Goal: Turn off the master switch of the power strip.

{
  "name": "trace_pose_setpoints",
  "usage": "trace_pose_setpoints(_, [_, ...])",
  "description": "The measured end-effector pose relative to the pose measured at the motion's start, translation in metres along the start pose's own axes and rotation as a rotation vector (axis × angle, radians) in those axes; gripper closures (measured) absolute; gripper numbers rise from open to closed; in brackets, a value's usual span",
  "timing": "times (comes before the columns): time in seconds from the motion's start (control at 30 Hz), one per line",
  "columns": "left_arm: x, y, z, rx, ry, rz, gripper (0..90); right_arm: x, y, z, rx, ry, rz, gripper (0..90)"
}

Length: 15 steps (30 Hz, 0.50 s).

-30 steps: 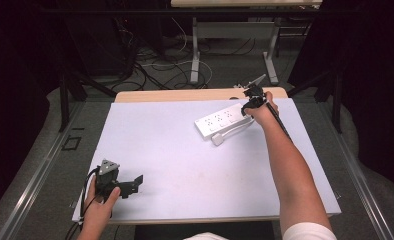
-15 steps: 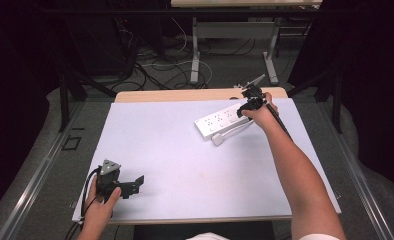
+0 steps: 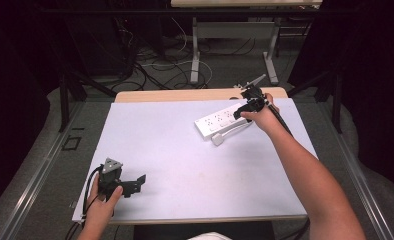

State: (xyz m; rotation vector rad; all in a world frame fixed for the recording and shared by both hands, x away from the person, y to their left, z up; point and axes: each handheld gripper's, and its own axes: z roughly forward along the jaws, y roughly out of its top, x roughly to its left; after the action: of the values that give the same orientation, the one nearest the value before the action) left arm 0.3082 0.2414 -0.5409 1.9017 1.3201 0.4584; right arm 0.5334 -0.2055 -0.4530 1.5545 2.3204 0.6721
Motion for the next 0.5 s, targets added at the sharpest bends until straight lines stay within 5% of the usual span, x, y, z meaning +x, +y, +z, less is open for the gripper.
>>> trace_pose_setpoints(0.5, [0.001,-0.001,-0.003,0.000,0.005,0.003,0.3,0.003,-0.023,-0.035,-0.075,0.020,-0.026,14.8])
